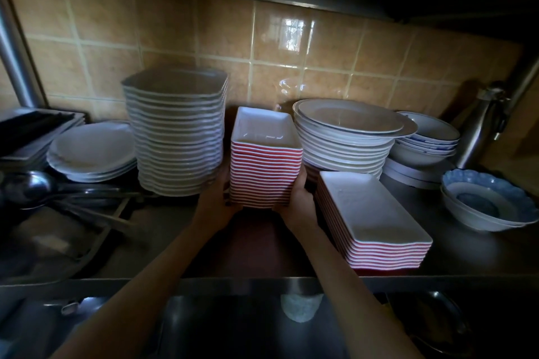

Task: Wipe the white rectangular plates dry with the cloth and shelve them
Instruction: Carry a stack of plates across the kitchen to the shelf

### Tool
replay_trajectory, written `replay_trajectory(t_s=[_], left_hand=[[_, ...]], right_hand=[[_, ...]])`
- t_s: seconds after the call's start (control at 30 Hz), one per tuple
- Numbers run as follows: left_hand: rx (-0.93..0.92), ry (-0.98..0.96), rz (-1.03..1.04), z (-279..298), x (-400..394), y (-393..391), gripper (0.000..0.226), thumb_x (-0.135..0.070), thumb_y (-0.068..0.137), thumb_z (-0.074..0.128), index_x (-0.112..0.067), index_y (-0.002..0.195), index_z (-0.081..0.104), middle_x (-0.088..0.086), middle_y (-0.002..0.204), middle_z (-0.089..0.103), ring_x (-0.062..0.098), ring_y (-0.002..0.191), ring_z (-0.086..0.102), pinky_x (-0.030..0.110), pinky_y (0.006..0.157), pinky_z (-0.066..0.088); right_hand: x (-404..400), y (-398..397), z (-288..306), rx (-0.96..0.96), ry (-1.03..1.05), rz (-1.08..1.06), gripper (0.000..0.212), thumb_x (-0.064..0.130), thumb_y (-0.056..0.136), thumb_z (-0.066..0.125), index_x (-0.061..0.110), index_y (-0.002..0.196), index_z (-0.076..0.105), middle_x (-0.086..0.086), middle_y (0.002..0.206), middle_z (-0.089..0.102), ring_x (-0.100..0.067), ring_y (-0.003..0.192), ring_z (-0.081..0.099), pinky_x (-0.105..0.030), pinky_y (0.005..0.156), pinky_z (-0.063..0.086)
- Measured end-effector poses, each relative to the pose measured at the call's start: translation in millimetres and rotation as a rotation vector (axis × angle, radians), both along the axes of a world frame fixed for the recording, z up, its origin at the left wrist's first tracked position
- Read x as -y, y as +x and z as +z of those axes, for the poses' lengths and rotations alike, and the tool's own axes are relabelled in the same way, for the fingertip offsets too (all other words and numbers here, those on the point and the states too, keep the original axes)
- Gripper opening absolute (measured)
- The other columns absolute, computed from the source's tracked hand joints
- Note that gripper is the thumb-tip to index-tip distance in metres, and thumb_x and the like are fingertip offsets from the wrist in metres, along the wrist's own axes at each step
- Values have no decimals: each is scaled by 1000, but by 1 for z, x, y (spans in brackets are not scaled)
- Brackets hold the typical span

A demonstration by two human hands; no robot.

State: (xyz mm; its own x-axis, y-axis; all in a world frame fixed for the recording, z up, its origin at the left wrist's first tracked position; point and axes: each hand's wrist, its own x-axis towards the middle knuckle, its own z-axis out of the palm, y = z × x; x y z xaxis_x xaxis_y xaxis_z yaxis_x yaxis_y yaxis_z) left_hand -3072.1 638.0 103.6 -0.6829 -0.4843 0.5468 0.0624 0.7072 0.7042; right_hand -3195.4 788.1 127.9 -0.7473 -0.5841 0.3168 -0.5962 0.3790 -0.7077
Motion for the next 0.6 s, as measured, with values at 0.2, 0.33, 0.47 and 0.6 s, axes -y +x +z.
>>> replay_trajectory(t_s=[0.2,0.33,0.47,0.6], left_hand=[[-70,32,73,-2,4,-20,89,-43,70,67,-11,146,34,5,147,42,21,134,43,46,106,40],[-81,66,95,-9,11,-30,87,-42,70,70,-12,145,38,8,145,45,25,134,44,53,104,40],[-63,108,87,-11,18,-41,83,-43,71,72,-19,144,39,7,144,47,27,132,46,56,102,41],[-50,97,91,-18,27,-46,90,-51,71,73,-19,146,36,6,146,45,26,133,44,55,102,41]], right_hand=[[16,-15,1,24,-1,-22,96,16,80,68,26,150,2,-20,124,58,-37,108,58,-43,91,48],[21,-27,2,32,0,-20,95,19,80,68,25,150,4,-22,124,58,-40,109,58,-42,91,47],[23,-35,-1,49,-7,-5,99,24,77,72,25,150,5,-24,117,61,-44,105,58,-41,85,48],[26,-40,-2,64,-37,-9,92,23,77,73,21,149,17,-23,121,60,-43,108,56,-38,85,45]])
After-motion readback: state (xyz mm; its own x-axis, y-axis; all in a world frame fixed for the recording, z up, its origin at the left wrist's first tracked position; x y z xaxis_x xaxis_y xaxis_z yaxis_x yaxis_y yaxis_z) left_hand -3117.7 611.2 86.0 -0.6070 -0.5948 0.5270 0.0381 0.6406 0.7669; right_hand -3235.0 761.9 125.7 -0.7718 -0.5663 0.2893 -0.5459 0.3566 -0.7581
